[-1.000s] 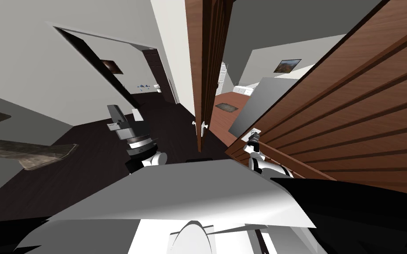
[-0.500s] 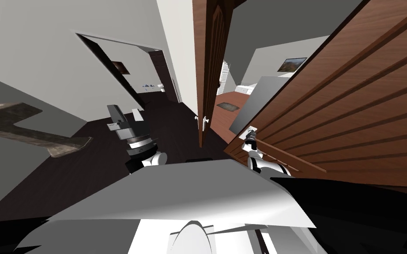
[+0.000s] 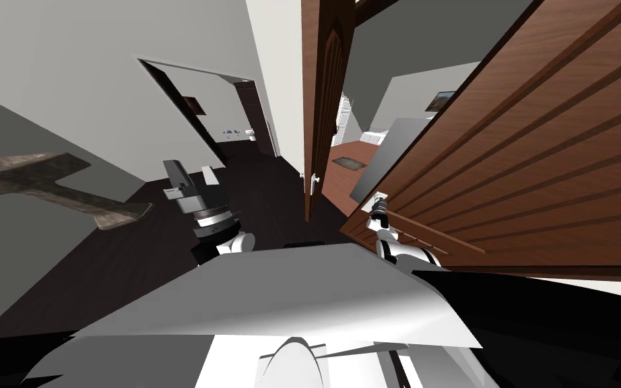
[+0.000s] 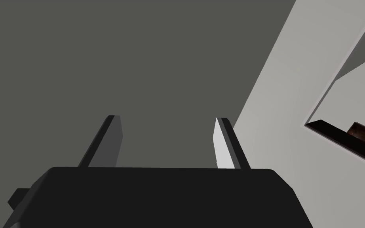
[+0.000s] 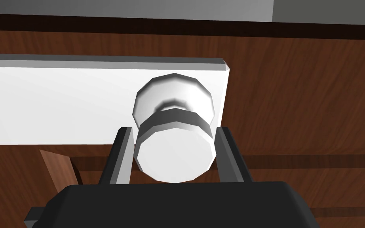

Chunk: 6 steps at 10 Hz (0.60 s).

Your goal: Pull the door open

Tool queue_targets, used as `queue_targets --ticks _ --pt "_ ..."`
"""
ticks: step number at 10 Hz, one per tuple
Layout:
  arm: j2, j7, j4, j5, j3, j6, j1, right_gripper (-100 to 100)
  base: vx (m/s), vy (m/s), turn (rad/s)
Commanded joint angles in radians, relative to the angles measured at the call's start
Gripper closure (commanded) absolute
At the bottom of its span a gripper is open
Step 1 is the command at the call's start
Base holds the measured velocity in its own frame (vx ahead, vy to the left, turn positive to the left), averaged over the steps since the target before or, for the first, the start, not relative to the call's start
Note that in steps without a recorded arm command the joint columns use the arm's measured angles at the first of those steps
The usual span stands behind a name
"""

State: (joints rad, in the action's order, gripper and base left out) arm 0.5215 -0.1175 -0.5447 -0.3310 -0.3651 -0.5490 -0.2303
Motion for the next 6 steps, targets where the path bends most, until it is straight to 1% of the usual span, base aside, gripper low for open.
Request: queue_targets --ticks 1,3,6 --pt "-0.002 -0.008 -0.007 0.006 0.014 0.001 -0.002 100 -0.144 -0.021 0.055" --pt "-0.004 -0.019 -0.015 0.014 0.032 0.002 -0.004 100 -0.205 -0.018 0.064" --pt "-0.008 -0.037 -0.030 0.028 0.063 0.004 -0.009 100 -0.224 0.002 0.056"
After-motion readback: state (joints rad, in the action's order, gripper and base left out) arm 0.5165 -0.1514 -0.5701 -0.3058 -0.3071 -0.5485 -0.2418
